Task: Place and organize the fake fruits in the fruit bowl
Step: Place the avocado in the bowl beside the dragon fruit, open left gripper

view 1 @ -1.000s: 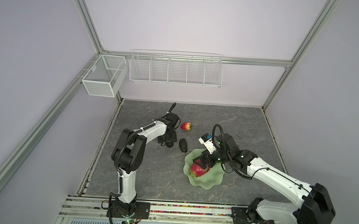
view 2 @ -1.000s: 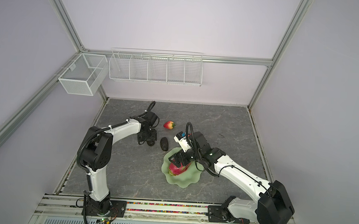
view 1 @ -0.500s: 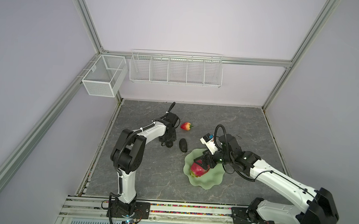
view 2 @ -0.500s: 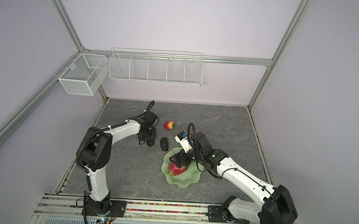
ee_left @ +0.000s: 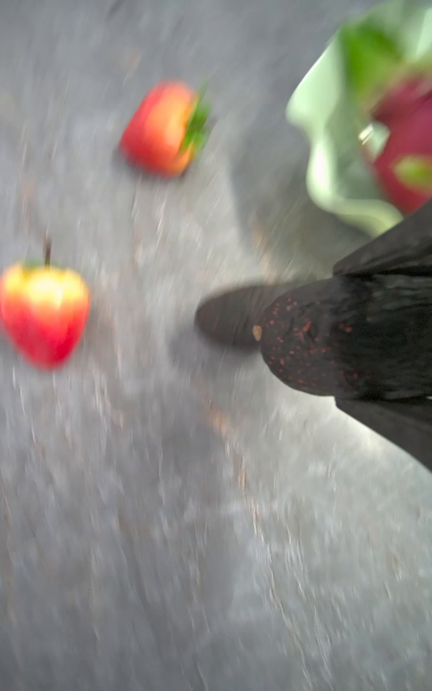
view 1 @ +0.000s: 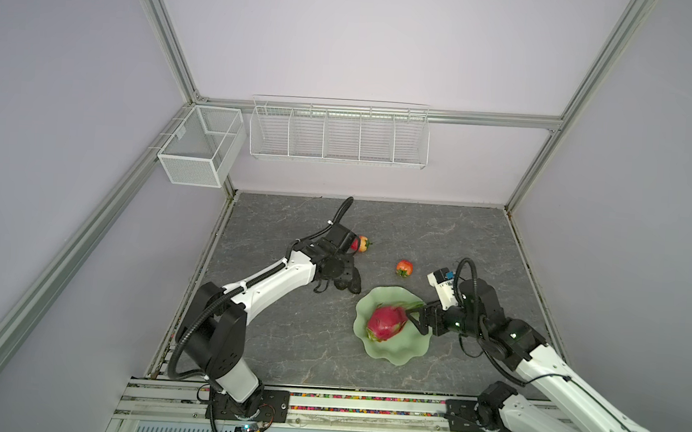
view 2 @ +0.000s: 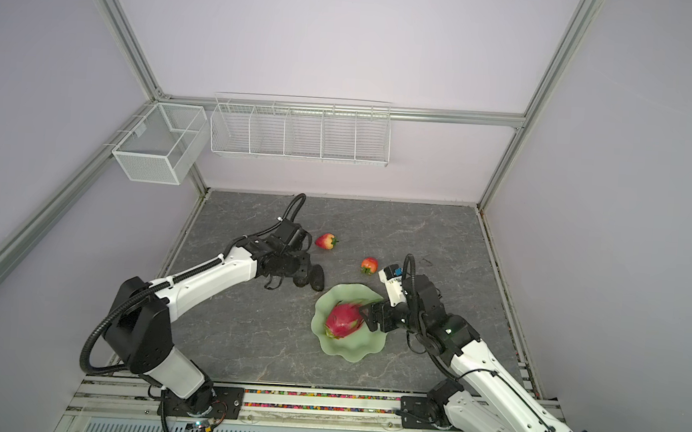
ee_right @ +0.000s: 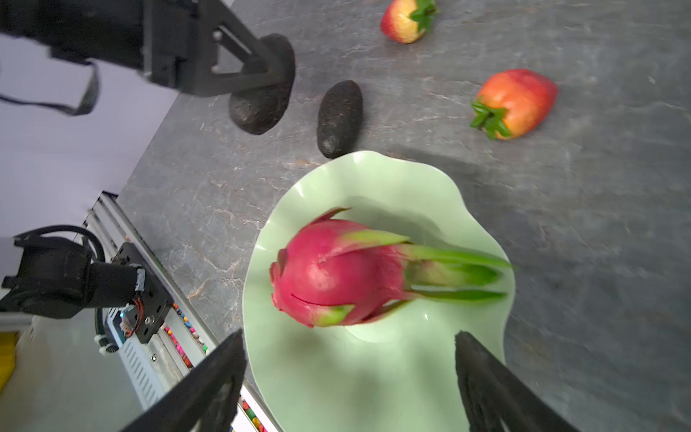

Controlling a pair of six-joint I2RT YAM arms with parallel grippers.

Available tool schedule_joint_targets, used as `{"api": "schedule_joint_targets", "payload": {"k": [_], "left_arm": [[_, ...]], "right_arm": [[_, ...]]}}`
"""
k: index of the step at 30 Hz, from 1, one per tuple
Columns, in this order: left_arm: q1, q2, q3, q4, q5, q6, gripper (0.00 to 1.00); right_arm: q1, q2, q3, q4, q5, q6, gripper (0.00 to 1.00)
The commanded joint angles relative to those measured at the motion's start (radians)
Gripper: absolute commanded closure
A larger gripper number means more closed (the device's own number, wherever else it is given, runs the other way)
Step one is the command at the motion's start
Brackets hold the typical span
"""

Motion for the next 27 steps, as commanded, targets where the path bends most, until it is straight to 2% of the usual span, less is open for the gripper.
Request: {"api": "schedule_joint_targets", "payload": {"k": [1, 3, 9, 15, 27], "left_arm": [[-0.075, -0.051, -0.015, 0.062, 0.125, 0.055, 0.66], [-0.131, -0.064, -0.003, 0.084, 0.181, 0.083, 0.65], [-0.291, -0.008, 0.070, 0.087, 0.229, 0.197, 0.65], [-0.358, 0.124, 0.165, 0.072, 0.213, 0.227, 0.65], [-0.414, 0.338, 0.275, 0.030, 0.206, 0.265, 0.64]], "right_arm": [[-0.016, -0.113, -0.040, -0.122, 0.044, 0.104, 0.11], [-0.016, -0.181, -0.059, -0.165, 0.041, 0.134, 0.11], [-0.016, -0.325, -0.119, -0.227, 0.013, 0.212, 0.12], [-0.013, -0.439, -0.162, -0.235, 0.002, 0.261, 0.12], [-0.011, -0.490, -0.178, -0.246, -0.027, 0.266, 0.12]]}}
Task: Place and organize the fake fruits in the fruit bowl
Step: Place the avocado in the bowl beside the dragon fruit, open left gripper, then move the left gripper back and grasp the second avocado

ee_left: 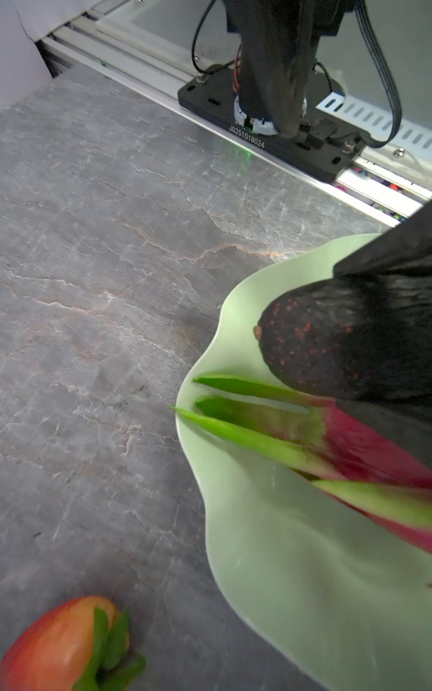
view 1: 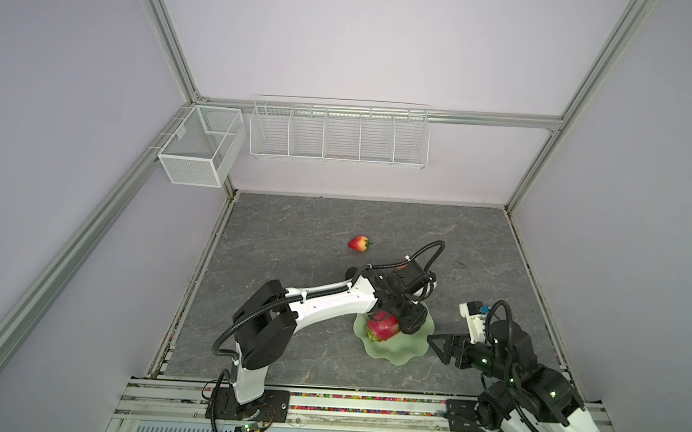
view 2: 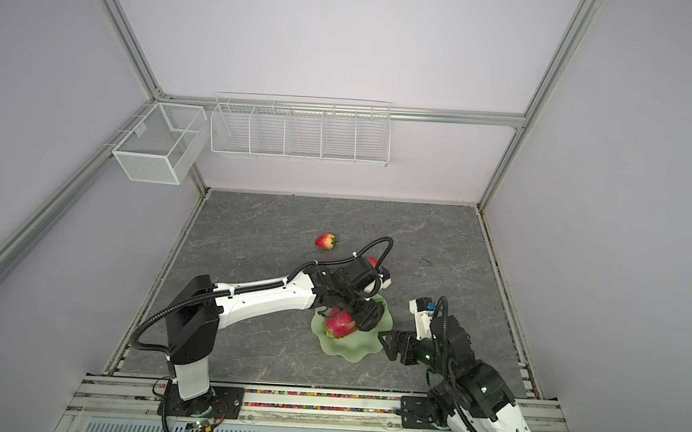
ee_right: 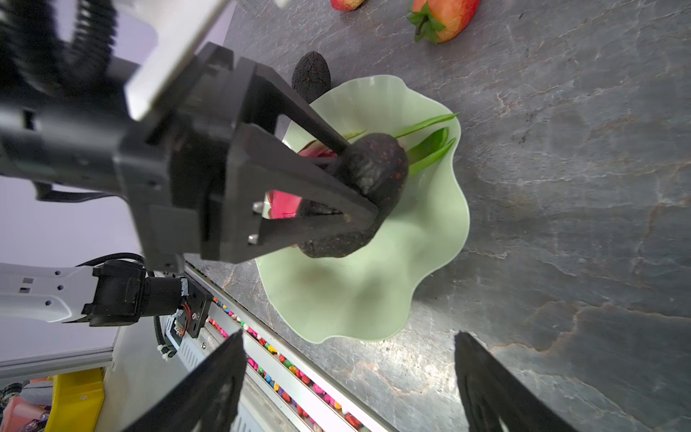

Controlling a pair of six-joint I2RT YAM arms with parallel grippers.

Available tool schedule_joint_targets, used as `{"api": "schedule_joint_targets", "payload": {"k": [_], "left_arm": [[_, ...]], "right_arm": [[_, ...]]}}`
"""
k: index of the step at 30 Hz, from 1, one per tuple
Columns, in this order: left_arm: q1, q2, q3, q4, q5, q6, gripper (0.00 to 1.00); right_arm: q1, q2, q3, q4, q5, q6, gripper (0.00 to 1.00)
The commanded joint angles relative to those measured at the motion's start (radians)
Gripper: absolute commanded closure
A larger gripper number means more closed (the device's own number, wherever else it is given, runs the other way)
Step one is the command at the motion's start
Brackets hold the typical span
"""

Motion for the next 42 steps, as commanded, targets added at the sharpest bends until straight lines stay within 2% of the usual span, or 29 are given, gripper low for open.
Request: {"api": "schedule_joint_targets", "payload": {"k": [1, 10, 15, 19, 21, 23, 24, 25, 27, 30, 33, 37, 42], "left_arm": [[-0.012, 0.031, 0.032, -0.020, -0.006, 0.025, 0.63], [-0.014, 0.051, 0.017, -0.006, 0.000, 0.017, 0.50], [-0.014, 0.015, 0.020, -0.001, -0.016, 0.017, 0.39], [-0.013, -0.039, 0.034, -0.022, -0.053, 0.027, 0.36], [-0.012, -0.088, 0.050, -0.056, -0.148, 0.026, 0.36], [0.002, -0.147, 0.055, -0.100, -0.313, -0.019, 0.36], [0.019, -0.181, 0.046, -0.113, -0.409, -0.043, 0.30], [0.048, -0.212, 0.028, -0.123, -0.491, -0.076, 0.26], [0.141, -0.247, -0.016, -0.142, -0.544, -0.131, 0.24], [0.303, -0.247, -0.065, -0.164, -0.476, -0.178, 0.22], [0.416, -0.201, -0.076, -0.159, -0.374, -0.188, 0.23], [0.468, -0.105, -0.034, -0.148, -0.270, -0.184, 0.24], [0.476, 0.023, 0.031, -0.162, -0.229, -0.190, 0.26]], "right_arm": [[0.000, -0.023, -0.015, -0.004, -0.016, 0.021, 0.12], [0.001, -0.018, -0.015, 0.000, -0.011, 0.015, 0.12], [0.000, -0.017, -0.013, 0.003, -0.005, 0.014, 0.12], [0.001, -0.011, -0.010, 0.017, -0.005, 0.002, 0.12], [0.001, 0.001, -0.007, 0.042, -0.022, -0.019, 0.12], [0.000, 0.037, 0.003, 0.071, -0.038, -0.053, 0.12], [0.001, 0.068, 0.016, 0.090, -0.048, -0.078, 0.12], [0.000, 0.110, 0.032, 0.111, -0.061, -0.101, 0.12], [0.003, 0.203, 0.063, 0.159, -0.090, -0.138, 0.12], [0.021, 0.356, 0.119, 0.249, -0.132, -0.185, 0.12], [0.048, 0.487, 0.172, 0.327, -0.149, -0.221, 0.12], [0.061, 0.612, 0.202, 0.402, -0.168, -0.240, 0.12], [0.061, 0.688, 0.197, 0.465, -0.186, -0.246, 0.12]]}}
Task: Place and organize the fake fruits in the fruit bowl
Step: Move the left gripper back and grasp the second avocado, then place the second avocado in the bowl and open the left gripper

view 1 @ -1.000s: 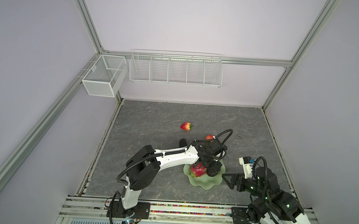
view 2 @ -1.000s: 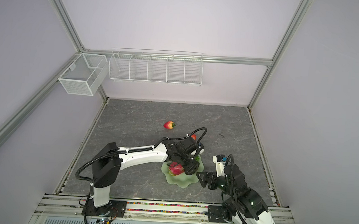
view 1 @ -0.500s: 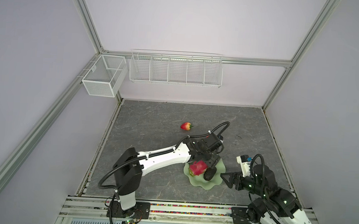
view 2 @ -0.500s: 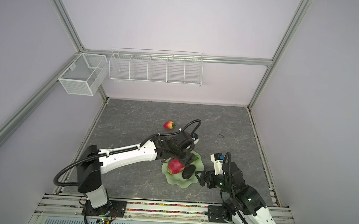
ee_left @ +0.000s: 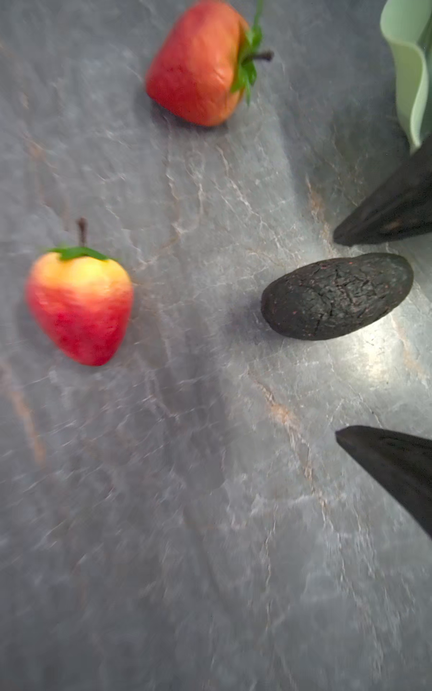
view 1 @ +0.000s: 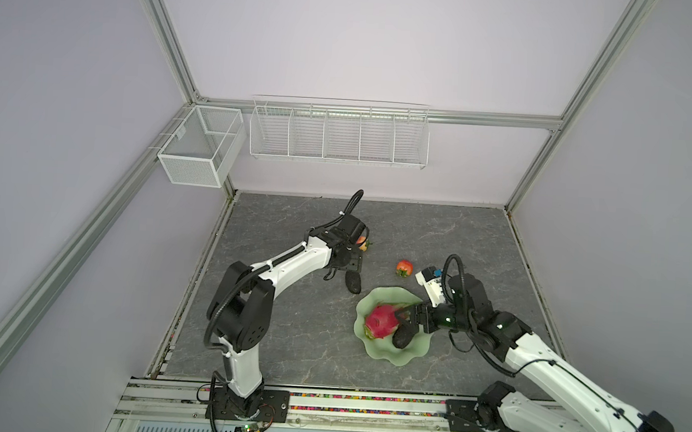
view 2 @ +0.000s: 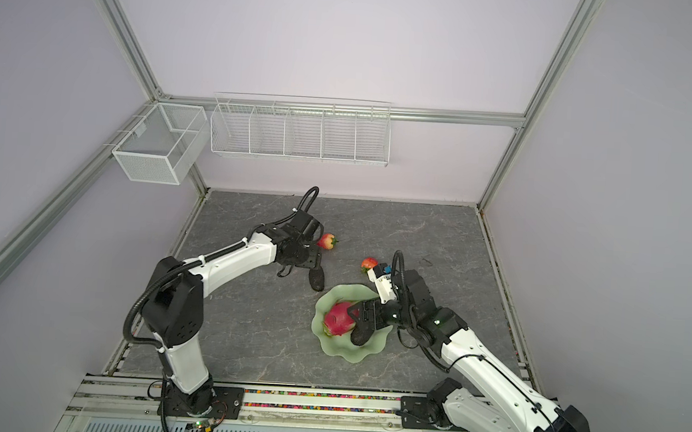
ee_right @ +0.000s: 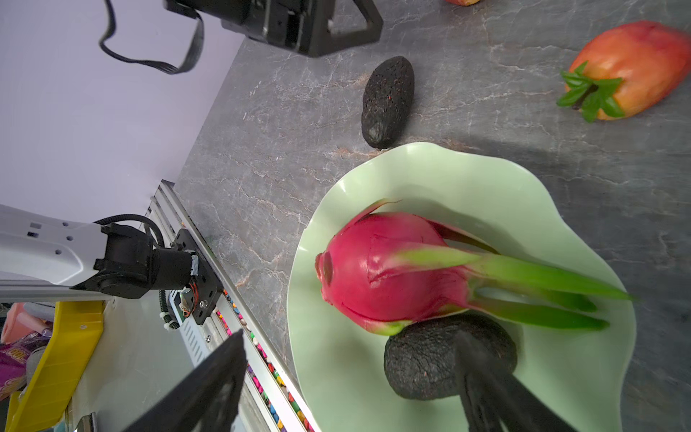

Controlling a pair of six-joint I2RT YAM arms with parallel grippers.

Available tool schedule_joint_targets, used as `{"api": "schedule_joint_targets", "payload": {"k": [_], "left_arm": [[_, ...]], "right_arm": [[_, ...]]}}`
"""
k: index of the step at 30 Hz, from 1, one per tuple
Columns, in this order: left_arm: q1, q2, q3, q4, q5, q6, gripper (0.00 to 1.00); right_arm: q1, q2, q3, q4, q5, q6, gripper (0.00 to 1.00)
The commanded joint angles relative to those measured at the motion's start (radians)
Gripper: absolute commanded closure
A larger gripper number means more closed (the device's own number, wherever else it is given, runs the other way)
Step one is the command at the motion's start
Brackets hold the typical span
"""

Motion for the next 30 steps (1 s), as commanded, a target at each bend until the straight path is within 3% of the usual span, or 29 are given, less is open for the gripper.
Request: {"api": "schedule_joint_targets", "payload": {"k": [1, 10, 15, 18, 30], "left_arm": [[0.001, 0.052, 0.062, -0.033, 0.062, -0.025, 0.26], [0.000, 0.123, 0.041, 0.004, 0.121, -0.058, 0.36], [0.000, 0.129, 0.037, 0.023, 0.143, -0.070, 0.49], [0.000, 0.114, 0.023, 0.029, 0.162, -0.066, 0.62], [-0.046, -0.267, -0.229, 0.089, 0.156, -0.038, 0.67]], "right_arm": [[0.006, 0.017, 0.004, 0.073, -0.031, -0.036, 0.12], [-0.006, 0.046, 0.023, 0.045, -0.033, -0.089, 0.12], [-0.008, 0.042, 0.021, 0.025, -0.032, -0.092, 0.12], [-0.010, 0.006, 0.004, 0.008, -0.020, -0.082, 0.11], [-0.010, -0.300, -0.122, -0.140, 0.071, 0.015, 0.12]]}}
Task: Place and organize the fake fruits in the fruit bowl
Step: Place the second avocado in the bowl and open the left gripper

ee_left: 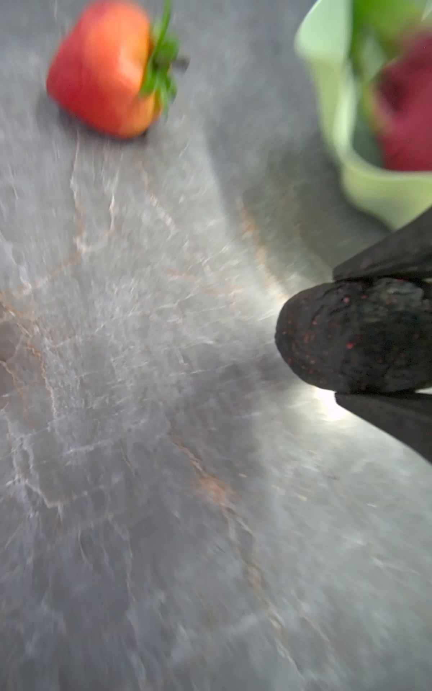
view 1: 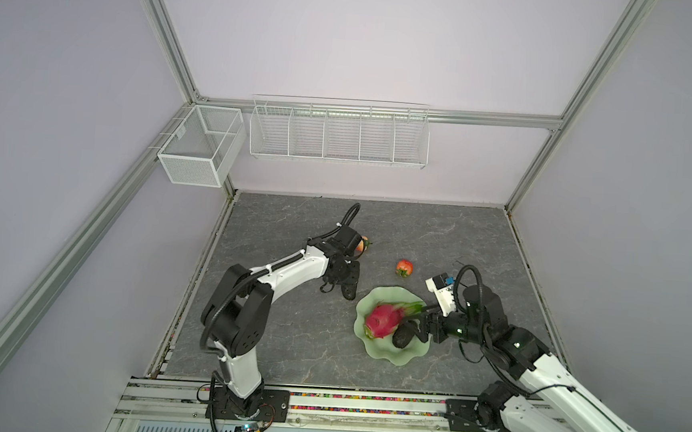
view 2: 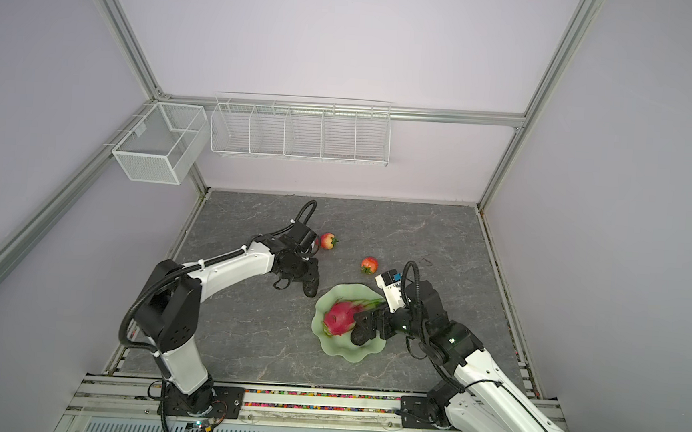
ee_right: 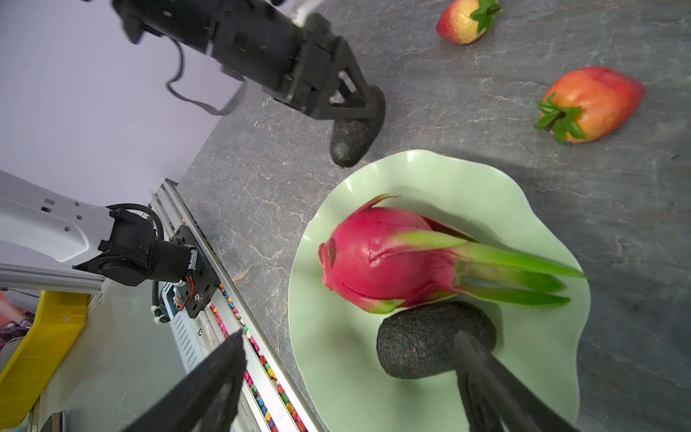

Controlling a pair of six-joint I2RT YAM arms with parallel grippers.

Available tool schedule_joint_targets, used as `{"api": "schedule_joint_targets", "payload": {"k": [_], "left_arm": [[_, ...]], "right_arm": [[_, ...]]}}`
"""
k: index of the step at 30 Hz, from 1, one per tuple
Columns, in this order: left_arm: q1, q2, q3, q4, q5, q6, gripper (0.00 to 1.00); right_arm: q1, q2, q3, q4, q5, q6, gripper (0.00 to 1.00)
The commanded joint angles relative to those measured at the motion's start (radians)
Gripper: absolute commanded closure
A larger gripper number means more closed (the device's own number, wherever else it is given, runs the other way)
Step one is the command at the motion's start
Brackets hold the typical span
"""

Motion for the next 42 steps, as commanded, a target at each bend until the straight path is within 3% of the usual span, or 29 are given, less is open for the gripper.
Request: {"api": "schedule_joint_targets", "payload": {"k": [1, 5, 9, 13, 21, 32, 38, 42], "left_arm": [[-0.041, -0.129, -0.049, 0.021, -0.006, 0.029, 0.67], [-0.110, -0.249, -0.103, 0.040, 0.049, 0.094, 0.67], [-0.266, -0.315, -0.135, 0.095, 0.093, 0.234, 0.66], [-0.360, -0.291, -0.143, 0.149, 0.129, 0.275, 0.66], [-0.463, -0.197, -0.130, 0.129, 0.060, 0.404, 0.65], [-0.511, -0.131, -0.138, 0.143, 0.033, 0.468, 0.57], [-0.521, -0.099, -0.137, 0.134, 0.001, 0.481, 0.53], [-0.533, -0.090, -0.122, 0.122, -0.003, 0.483, 0.43]], "right_arm": [[-0.003, -0.067, -0.041, -0.077, 0.038, 0.053, 0.12], [-0.002, -0.152, -0.073, -0.112, 0.057, 0.096, 0.12], [-0.001, -0.193, -0.105, -0.142, 0.088, 0.142, 0.12], [0.001, -0.200, -0.123, -0.131, 0.084, 0.173, 0.12], [0.002, -0.265, -0.124, -0.176, 0.102, 0.166, 0.12], [0.001, -0.264, -0.120, -0.163, 0.125, 0.167, 0.12], [0.001, -0.230, -0.085, -0.169, 0.215, 0.160, 0.12], [0.000, -0.184, -0.056, -0.166, 0.284, 0.155, 0.11]]}}
